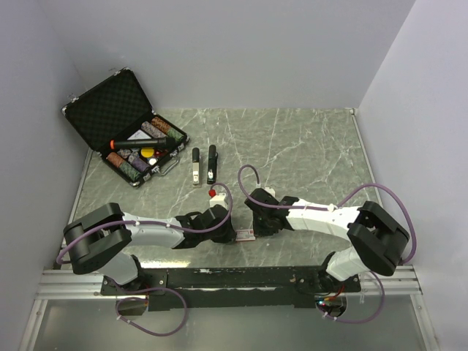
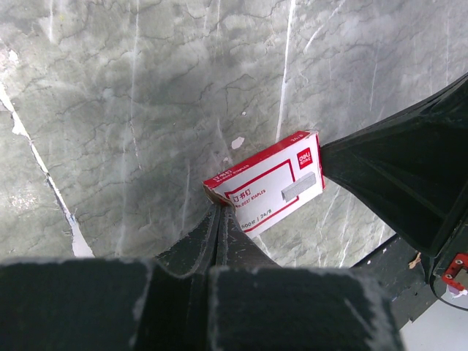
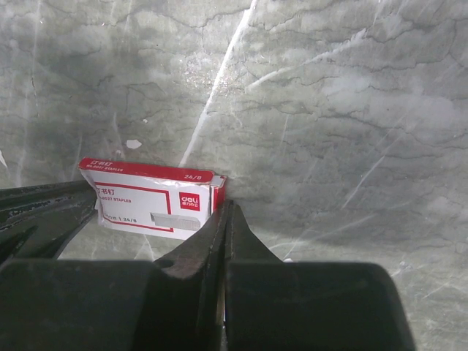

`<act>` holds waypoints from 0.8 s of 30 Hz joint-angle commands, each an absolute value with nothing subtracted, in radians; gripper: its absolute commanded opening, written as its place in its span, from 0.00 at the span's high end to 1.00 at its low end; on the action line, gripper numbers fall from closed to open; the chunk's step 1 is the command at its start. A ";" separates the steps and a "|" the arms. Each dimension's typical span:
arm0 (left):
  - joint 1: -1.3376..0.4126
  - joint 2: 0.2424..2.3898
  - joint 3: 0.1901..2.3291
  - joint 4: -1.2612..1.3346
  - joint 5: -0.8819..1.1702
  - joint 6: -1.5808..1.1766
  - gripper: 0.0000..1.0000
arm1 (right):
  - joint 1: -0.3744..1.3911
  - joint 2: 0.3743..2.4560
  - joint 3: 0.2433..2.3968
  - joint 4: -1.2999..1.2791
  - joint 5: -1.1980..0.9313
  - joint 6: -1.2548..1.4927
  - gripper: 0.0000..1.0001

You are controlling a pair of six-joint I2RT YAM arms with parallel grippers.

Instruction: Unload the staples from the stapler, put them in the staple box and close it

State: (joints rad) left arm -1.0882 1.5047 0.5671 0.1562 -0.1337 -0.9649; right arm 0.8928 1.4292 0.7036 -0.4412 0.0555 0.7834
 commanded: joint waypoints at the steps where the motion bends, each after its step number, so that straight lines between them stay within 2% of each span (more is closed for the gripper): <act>1: -1.109 1.542 0.541 0.002 -0.153 -0.953 0.99 | 0.913 1.433 0.744 -0.454 0.083 0.785 1.00; 4: -1.109 1.522 0.555 -0.050 -0.187 -0.943 0.99 | 0.897 1.398 0.747 -0.514 0.146 0.776 1.00; 6: -1.109 1.496 0.557 -0.070 -0.213 -0.943 0.99 | 0.885 1.378 0.750 -0.537 0.173 0.770 0.94; 9: -1.109 1.454 0.575 -0.130 -0.255 -0.939 0.87 | 0.874 1.344 0.767 -0.572 0.218 0.765 0.86; 12: -1.109 1.416 0.595 -0.187 -0.294 -0.934 0.71 | 0.864 1.324 0.787 -0.600 0.250 0.750 0.77; 14: -1.109 1.384 0.607 -0.219 -0.316 -0.931 0.67 | 0.856 1.312 0.808 -0.626 0.277 0.738 0.65; 17: -1.109 1.321 0.635 -0.274 -0.353 -0.924 0.61 | 0.844 1.286 0.836 -0.646 0.320 0.716 0.54; 20: -1.109 1.235 0.666 -0.330 -0.403 -0.913 0.45 | 0.839 1.247 0.865 -0.646 0.362 0.675 0.38; 22: -1.109 1.175 0.693 -0.370 -0.445 -0.897 0.38 | 0.838 1.217 0.879 -0.641 0.386 0.660 0.34; 24: -1.109 1.132 0.718 -0.397 -0.483 -0.874 0.35 | 0.839 1.178 0.888 -0.631 0.402 0.637 0.31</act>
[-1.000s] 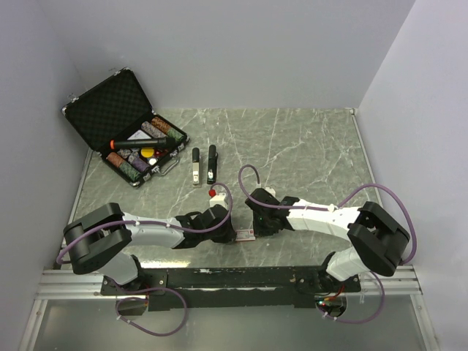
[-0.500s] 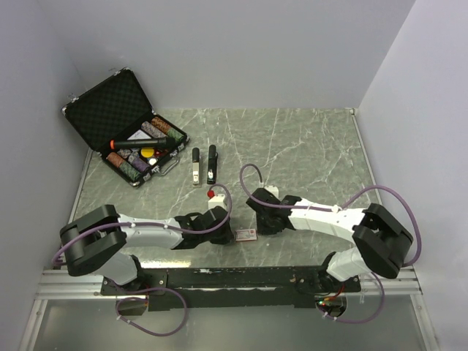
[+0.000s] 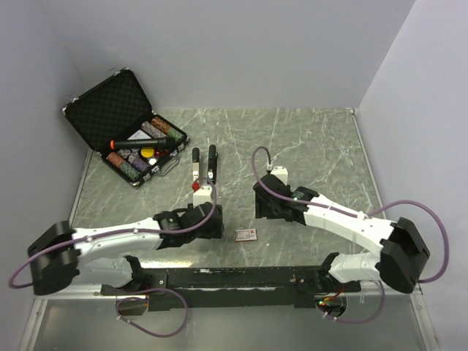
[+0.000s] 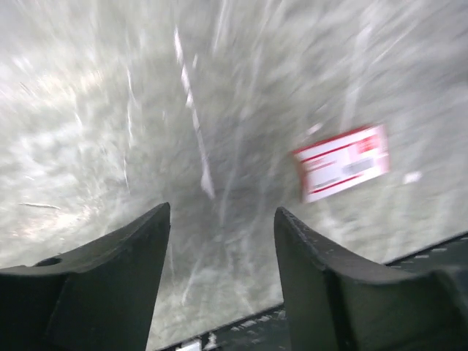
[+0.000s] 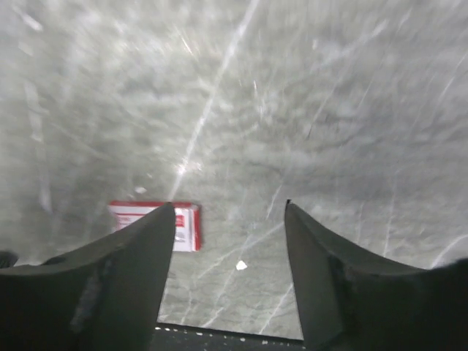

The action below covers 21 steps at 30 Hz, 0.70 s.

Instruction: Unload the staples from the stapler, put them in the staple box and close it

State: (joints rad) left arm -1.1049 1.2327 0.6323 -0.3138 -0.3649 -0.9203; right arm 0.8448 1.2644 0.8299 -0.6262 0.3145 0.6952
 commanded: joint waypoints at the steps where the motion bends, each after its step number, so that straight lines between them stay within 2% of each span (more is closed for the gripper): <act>1: -1.109 1.109 0.727 -0.411 -0.500 -0.862 0.33 | 0.836 1.169 0.894 -0.626 0.405 0.626 0.27; 3: -1.109 1.076 0.747 -0.426 -0.529 -0.839 0.29 | 0.834 1.158 0.920 -0.629 0.408 0.600 0.21; 6: -1.109 1.036 0.775 -0.451 -0.572 -0.807 0.22 | 0.835 1.164 0.963 -0.652 0.434 0.563 0.05; 7: -1.109 1.028 0.790 -0.457 -0.583 -0.793 0.15 | 0.834 1.161 0.974 -0.655 0.440 0.552 0.01; 8: -1.109 1.023 0.801 -0.462 -0.594 -0.782 0.11 | 0.836 1.152 0.980 -0.650 0.448 0.534 0.00; 12: -1.109 1.014 0.842 -0.471 -0.621 -0.746 0.07 | 0.834 1.111 1.005 -0.629 0.462 0.497 0.00; 13: -1.109 1.012 0.854 -0.472 -0.627 -0.736 0.01 | 0.834 1.106 1.015 -0.626 0.460 0.488 0.00; 21: -1.109 0.986 0.934 -0.468 -0.672 -0.651 0.01 | 0.834 1.115 1.140 -0.676 0.488 0.462 0.00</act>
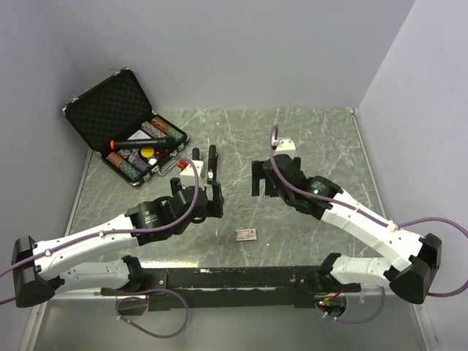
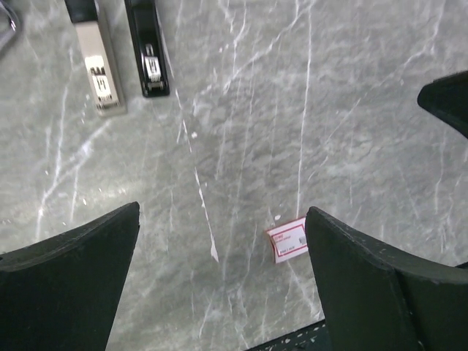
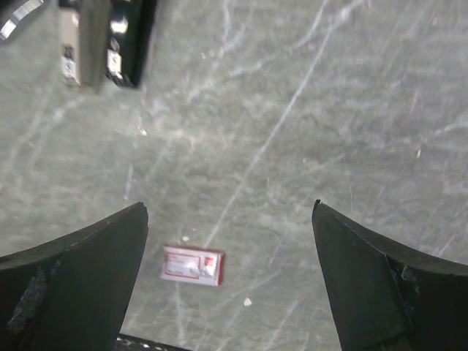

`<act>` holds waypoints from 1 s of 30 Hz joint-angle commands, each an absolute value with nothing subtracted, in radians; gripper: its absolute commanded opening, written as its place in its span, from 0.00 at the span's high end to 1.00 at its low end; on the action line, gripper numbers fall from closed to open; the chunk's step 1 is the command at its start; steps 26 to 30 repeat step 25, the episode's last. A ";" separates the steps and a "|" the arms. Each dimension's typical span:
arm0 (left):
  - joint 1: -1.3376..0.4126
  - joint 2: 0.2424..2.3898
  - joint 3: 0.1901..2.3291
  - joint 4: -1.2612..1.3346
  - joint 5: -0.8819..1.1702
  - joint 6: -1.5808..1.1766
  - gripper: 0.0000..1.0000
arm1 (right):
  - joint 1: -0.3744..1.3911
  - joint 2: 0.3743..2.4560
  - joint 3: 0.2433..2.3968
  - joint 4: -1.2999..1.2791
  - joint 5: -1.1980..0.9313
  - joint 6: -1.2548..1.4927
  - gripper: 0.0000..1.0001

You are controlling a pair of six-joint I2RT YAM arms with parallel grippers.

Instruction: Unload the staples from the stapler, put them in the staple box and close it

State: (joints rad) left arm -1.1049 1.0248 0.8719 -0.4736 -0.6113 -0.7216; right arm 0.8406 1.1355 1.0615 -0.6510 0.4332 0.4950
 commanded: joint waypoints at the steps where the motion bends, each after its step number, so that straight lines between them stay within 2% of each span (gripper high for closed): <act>1: -1.109 0.980 0.940 -0.463 -0.678 -0.638 0.01 | 0.836 1.109 1.143 -0.673 0.494 0.459 0.00; 8: -1.109 0.962 1.012 -0.485 -0.721 -0.571 0.01 | 0.836 1.045 1.138 -0.640 0.534 0.446 0.00; 21: -1.109 0.913 0.994 -0.479 -0.719 -0.574 0.01 | 0.834 0.996 1.088 -0.580 0.465 0.426 0.00; 30: -1.111 0.905 0.997 -0.480 -0.724 -0.571 0.01 | 0.833 1.051 1.143 -0.660 0.529 0.453 0.00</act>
